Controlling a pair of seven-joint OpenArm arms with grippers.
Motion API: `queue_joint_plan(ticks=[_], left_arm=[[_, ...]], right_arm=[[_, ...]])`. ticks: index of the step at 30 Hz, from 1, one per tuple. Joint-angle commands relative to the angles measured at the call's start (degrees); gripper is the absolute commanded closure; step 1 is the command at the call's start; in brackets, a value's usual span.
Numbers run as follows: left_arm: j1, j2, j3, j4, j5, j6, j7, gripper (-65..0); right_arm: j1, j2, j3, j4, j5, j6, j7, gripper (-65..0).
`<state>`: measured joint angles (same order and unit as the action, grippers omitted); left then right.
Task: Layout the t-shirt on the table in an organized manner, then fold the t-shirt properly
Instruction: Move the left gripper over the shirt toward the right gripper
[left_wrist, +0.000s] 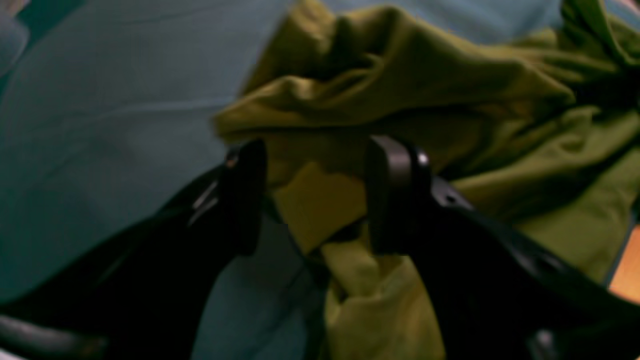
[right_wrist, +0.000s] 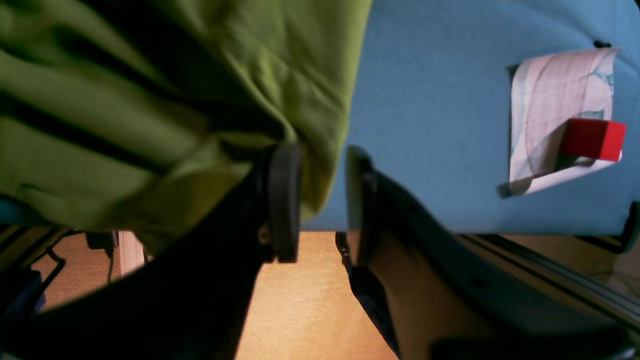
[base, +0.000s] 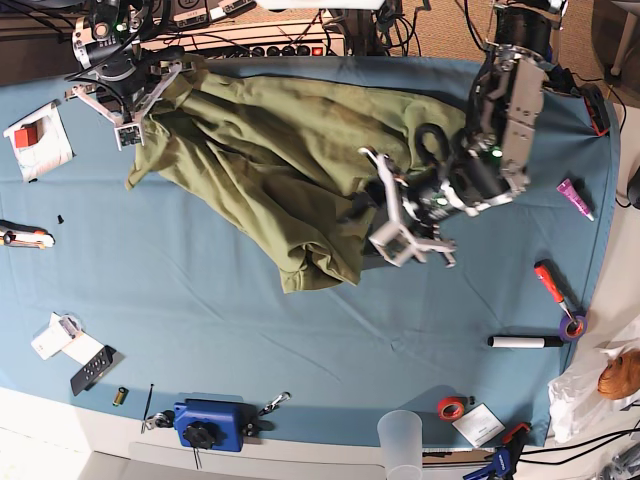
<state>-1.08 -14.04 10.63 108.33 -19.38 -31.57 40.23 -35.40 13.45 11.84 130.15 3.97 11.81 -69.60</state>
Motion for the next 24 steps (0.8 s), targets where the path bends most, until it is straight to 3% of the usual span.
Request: queue_joint_plan(ticks=[1,5,9,15,20,22,24], left_arm=[[-1.84,-0.11,1.20,1.01,-0.52,0.00,-1.66,-32.0],[-4.87,-0.09,6.73,0.98,0.42,0.02,-1.70,-32.0],[-7.87,-0.07,13.03,-1.29,5.55,1.77,-1.75,-32.0],[-13.09,-0.07,19.85,-9.14,12.11,12.79,-1.75,-32.0],[-14.99,1.22,20.00,-10.05,11.85,11.69,-1.77,-31.4],[-15.10,2.47,20.00,-10.05,11.06,9.99,-1.77,-24.8],[-15.08,4.07,20.00,-10.10,10.16,7.93,-1.77,-11.2]], right_arm=[[-0.17,0.52,0.17,0.94,-0.33,-0.22,0.81,-17.0],[-0.15,0.52,0.17,0.94,-0.33,-0.26,0.72,-17.0],[-0.15,0.50,0.17,0.94,-0.33,-0.26,0.81,-17.0],[-0.15,0.52,0.17,0.94,-0.35,-0.26,0.81,-17.0],[-0.15,0.50,0.17,0.94,-0.33,-0.26,0.96,-17.0],[-0.15,0.50,0.17,0.94,-0.33,-0.26,1.03,-17.0],[-0.15,0.50,0.17,0.94,-0.35,-0.26,1.05,-17.0]])
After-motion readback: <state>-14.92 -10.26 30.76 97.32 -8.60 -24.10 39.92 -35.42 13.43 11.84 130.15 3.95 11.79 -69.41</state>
